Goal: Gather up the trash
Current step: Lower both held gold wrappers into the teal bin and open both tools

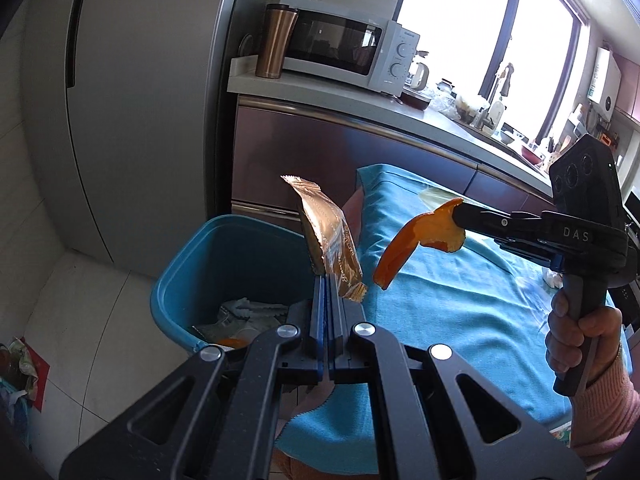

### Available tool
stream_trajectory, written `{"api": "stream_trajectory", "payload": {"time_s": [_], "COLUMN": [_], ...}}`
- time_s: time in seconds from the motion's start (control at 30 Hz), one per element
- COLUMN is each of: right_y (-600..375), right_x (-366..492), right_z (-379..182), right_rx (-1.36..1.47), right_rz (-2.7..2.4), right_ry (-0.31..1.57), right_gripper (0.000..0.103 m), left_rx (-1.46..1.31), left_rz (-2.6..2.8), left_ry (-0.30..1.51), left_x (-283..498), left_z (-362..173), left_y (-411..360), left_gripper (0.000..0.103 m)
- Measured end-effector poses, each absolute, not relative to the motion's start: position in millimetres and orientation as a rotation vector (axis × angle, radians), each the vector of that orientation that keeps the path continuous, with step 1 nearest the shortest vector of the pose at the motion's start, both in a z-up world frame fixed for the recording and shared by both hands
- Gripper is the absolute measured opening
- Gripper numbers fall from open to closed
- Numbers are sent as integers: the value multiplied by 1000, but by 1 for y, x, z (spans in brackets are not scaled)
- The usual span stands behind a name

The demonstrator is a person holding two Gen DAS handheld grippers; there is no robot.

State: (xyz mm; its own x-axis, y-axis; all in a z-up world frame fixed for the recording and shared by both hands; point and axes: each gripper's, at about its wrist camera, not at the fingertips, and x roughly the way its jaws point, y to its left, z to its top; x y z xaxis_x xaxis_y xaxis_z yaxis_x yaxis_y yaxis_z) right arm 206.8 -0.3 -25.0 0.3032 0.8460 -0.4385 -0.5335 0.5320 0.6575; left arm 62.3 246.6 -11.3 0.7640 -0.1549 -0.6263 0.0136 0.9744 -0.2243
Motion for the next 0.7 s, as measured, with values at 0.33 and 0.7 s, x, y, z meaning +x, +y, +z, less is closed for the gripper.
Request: {"api": "stream_trajectory", "payload": {"time_s": [0.33,0.7], "right_y": [42,73], "right_x": [220,232], "right_z": [-44,-70], "right_rx": [365,300], "right_rz": [956,929], "right_ry": [934,1018], "right_gripper": [3,3], "left_rx": [-218,-231], "left_rz": [-36,-9], "left_ry": [753,818], "left_x": [80,104], "left_z": [-39,-71], "left_y": [262,271], "left_gripper": [1,1]}}
